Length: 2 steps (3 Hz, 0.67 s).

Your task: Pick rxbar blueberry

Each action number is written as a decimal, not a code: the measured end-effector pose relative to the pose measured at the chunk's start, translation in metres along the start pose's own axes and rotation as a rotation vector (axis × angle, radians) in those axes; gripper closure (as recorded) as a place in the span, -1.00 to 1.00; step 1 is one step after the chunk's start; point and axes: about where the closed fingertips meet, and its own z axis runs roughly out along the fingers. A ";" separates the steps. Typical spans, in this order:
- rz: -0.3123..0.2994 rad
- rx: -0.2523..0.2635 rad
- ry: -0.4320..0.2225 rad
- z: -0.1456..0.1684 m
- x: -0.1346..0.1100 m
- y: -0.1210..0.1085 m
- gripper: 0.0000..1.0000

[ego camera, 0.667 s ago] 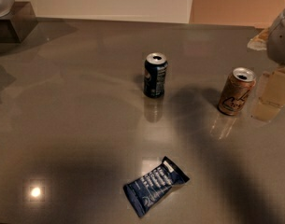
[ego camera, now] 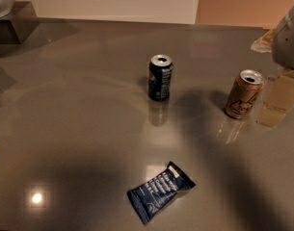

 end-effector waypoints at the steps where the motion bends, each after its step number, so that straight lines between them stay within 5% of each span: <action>1: -0.054 -0.029 -0.041 0.011 -0.016 0.016 -1.00; 2: -0.138 -0.077 -0.084 0.031 -0.038 0.039 -1.00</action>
Offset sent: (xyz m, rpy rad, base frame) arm -0.0358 0.0897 -0.0645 0.0845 0.0844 0.3123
